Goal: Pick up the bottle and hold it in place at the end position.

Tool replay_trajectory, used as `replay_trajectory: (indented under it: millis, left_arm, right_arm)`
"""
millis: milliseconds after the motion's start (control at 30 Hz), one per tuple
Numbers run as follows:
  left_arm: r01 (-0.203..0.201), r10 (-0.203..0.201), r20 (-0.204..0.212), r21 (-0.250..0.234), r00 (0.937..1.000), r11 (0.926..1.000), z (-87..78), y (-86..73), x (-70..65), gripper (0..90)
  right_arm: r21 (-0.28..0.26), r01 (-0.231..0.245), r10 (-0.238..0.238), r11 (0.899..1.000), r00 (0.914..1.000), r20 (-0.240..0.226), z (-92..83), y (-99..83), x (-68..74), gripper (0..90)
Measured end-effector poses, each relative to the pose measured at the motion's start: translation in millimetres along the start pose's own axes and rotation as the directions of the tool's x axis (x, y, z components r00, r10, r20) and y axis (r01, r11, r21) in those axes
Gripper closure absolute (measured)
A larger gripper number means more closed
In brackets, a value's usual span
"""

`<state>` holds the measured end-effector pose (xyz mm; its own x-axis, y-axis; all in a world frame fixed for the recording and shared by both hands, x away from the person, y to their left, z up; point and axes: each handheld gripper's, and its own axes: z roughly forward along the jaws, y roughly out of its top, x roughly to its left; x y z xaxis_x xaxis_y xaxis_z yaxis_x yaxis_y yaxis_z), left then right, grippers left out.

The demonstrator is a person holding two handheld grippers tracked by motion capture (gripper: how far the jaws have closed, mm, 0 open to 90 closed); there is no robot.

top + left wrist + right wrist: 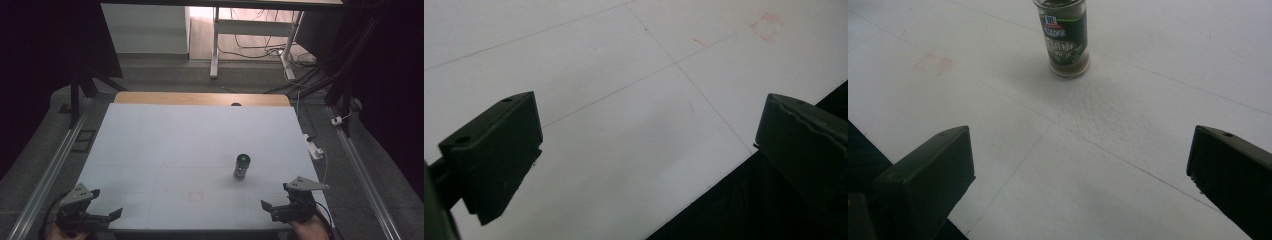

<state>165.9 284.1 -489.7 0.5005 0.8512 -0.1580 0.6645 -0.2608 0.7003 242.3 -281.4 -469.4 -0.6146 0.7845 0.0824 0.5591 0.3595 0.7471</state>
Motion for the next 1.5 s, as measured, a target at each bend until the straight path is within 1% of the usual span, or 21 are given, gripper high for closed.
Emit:
replay_trajectory:
  millis: [167,267,333,467,700,800,967,1133,1200,1333,1500]
  left_arm:
    - [0.005,-0.005,-0.006,0.004,1.0000,1.0000,0.6,0.2,0.0,0.0]
    - [0.007,-0.007,-0.006,0.005,1.0000,1.0000,0.7,0.3,0.1,0.0]
    - [0.010,-0.010,-0.001,0.001,0.9999,0.9999,0.5,0.2,0.6,0.0]
    - [0.021,-0.021,0.010,-0.003,0.9997,0.9998,0.0,-0.1,2.4,0.0]
    - [0.013,-0.013,0.005,-0.002,0.9999,0.9999,0.2,0.1,1.4,0.0]
    - [0.013,-0.013,0.004,-0.003,0.9999,0.9999,-0.1,0.0,1.3,0.0]
    - [0.011,-0.011,0.003,-0.004,0.9999,0.9999,-0.1,-0.1,1.0,0.0]
    - [0.007,-0.007,0.003,-0.003,1.0000,1.0000,0.1,0.0,0.6,0.0]
    - [0.004,-0.004,0.005,-0.002,1.0000,1.0000,0.2,0.0,0.5,0.0]
    - [0.009,-0.008,0.010,-0.006,0.9999,0.9999,0.0,-0.1,1.2,0.0]
    - [0.009,-0.009,0.014,-0.004,0.9999,0.9999,0.0,0.1,1.8,0.0]
  right_arm:
    - [-0.003,0.008,-0.008,1.000,1.0000,0.002,1.2,1.6,-0.3,0.0]
    - [-0.014,0.029,-0.029,0.999,0.9996,-0.002,2.6,2.7,0.8,0.0]
    - [-0.022,0.041,-0.041,0.999,0.9991,-0.008,3.5,3.9,2.4,0.0]
    - [-0.031,0.050,-0.051,0.998,0.9985,-0.020,6.3,6.4,4.6,0.0]
    - [-0.042,0.059,-0.061,0.997,0.9972,-0.043,13.0,9.6,5.5,0.0]
    - [-0.048,0.056,-0.059,0.997,0.9965,-0.059,16.4,11.0,5.4,0.0]
    - [-0.057,0.055,-0.058,0.997,0.9963,-0.063,22.2,13.5,4.3,0.0]
    - [-0.058,0.046,-0.051,0.997,0.9952,-0.084,27.5,15.1,3.7,0.0]
    - [-0.047,0.037,-0.042,0.998,0.9938,-0.103,32.0,16.7,4.1,0.0]
    - [-0.039,0.029,-0.033,0.999,0.9928,-0.115,38.1,19.6,4.8,0.0]
    - [-0.031,0.045,-0.049,0.999,0.9920,-0.117,45.9,23.5,4.8,0.0]
